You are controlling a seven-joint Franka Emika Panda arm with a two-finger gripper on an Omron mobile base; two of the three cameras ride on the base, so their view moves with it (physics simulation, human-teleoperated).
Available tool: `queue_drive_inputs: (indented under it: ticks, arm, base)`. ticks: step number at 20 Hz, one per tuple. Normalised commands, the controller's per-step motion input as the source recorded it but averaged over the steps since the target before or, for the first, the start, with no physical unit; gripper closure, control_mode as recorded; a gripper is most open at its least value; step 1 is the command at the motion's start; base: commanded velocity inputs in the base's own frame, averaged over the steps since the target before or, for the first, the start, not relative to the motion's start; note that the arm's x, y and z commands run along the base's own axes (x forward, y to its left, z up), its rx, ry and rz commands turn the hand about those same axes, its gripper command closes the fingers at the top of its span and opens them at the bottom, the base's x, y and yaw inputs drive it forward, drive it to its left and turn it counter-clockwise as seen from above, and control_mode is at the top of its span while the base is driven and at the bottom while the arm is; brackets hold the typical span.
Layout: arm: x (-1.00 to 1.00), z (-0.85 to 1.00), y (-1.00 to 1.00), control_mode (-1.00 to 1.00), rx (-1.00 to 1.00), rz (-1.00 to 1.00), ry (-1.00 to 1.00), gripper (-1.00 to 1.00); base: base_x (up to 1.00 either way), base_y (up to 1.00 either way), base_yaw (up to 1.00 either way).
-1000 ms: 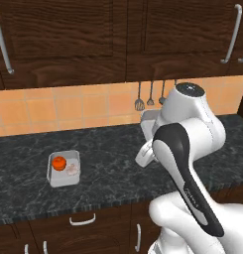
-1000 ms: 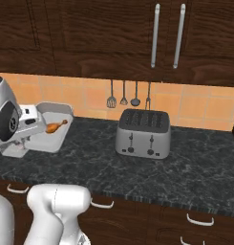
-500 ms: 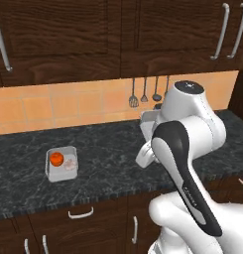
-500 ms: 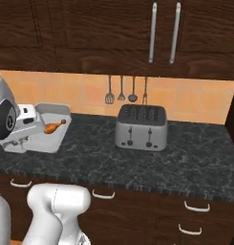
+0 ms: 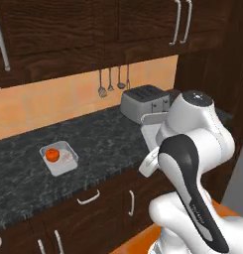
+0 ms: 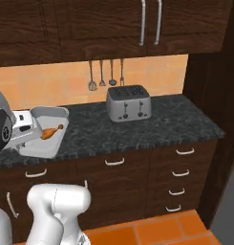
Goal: Take the meat container that has the chicken drumstick and place it on the second highest rack of the freezer. Then take the vegetable container that has the squash and garlic and place it on the highest rack of the freezer.
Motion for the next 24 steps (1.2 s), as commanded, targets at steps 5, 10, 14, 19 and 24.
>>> queue_drive_inputs:
  ticks: [5, 10, 14, 19, 24]
  arm:
    - [0.0, 0.0, 0.0, 1.0, 0.0, 0.0, 0.0, 1.0]
    - [0.0, 0.0, 0.0, 1.0, 0.0, 0.0, 0.0, 1.0]
    - [0.0, 0.0, 0.0, 1.0, 0.0, 0.0, 0.0, 1.0]
    - [0.0, 0.0, 0.0, 1.0, 0.0, 0.0, 0.0, 1.0]
    - [0.0, 0.0, 0.0, 1.0, 0.0, 0.0, 0.0, 1.0]
  base:
    - [-0.4, 0.42, -0.77]
    - [-0.14, 0.14, -0.87]
    - [0.05, -0.02, -0.81]
    - [0.34, -0.55, -0.63]
    - [0.68, -0.59, -0.51]
